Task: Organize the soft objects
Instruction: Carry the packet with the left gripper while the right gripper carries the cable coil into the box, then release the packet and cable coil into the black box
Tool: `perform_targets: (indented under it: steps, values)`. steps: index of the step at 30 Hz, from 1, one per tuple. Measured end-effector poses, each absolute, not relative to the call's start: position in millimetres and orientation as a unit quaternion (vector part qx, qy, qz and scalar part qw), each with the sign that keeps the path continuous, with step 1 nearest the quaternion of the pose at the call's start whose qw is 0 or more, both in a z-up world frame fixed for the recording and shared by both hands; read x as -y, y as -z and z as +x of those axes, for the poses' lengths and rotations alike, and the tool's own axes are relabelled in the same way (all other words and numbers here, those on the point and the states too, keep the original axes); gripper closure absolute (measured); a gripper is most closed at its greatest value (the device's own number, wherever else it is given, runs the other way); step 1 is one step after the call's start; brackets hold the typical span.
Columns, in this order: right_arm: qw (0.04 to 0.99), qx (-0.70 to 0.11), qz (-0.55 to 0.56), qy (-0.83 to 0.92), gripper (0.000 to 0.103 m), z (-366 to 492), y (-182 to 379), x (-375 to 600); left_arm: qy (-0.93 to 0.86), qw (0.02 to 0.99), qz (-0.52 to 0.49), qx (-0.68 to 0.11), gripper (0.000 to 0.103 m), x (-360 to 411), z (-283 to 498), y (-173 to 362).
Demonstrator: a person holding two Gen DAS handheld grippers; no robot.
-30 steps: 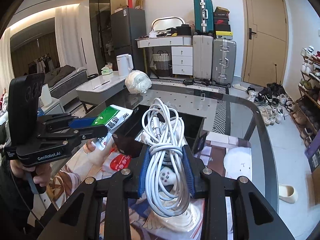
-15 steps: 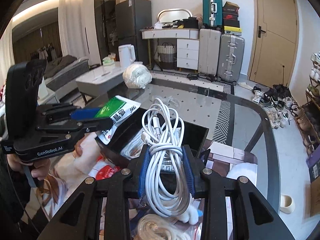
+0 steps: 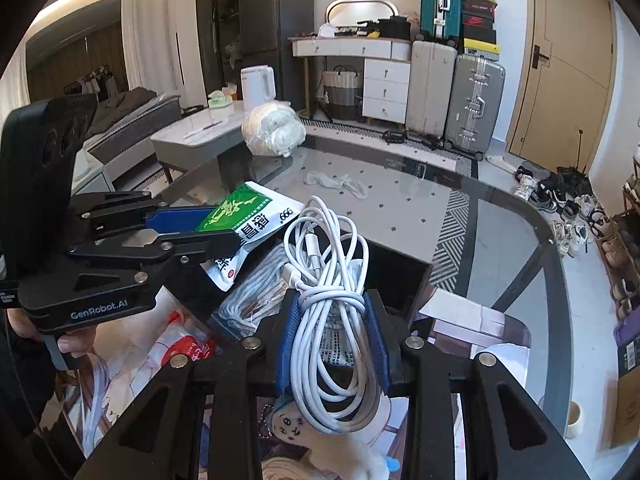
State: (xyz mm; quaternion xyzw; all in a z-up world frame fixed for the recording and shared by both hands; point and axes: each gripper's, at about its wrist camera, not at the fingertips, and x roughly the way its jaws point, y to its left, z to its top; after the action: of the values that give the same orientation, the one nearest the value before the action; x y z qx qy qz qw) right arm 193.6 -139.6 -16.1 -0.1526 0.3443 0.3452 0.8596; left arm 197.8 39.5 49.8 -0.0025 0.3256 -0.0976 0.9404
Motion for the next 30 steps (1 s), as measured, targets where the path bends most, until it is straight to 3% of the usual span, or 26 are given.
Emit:
perform_targets:
  steps: [21,23,24,25,26,29,30]
  values:
    - [0.839,-0.378,-0.196,-0.339,0.071,218,40,115,0.106,0.927,0.022,-0.358,0.073,-21,207,-26]
    - [0.843,-0.366,-0.203,-0.337,0.066,213,39,117,0.105,0.928,0.019,-0.358,0.068,-23,205,-28]
    - [0.846,-0.361,-0.205,-0.335,0.057,211,37,119,0.104,0.928,0.019,-0.356,0.064,-23,203,-29]
    - [0.850,-0.354,-0.201,-0.335,0.049,208,34,122,0.104,0.929,0.017,-0.355,0.051,-24,202,-32]
    - [0.854,-0.344,-0.195,-0.338,0.046,203,30,126,0.103,0.930,0.014,-0.352,0.047,-24,199,-33]
    - [0.867,-0.324,-0.187,-0.330,0.028,191,19,138,0.111,0.934,0.005,-0.339,0.046,-25,187,-41]
    - [0.871,-0.319,-0.185,-0.324,0.016,187,15,142,0.108,0.935,0.006,-0.337,0.046,-24,182,-43]
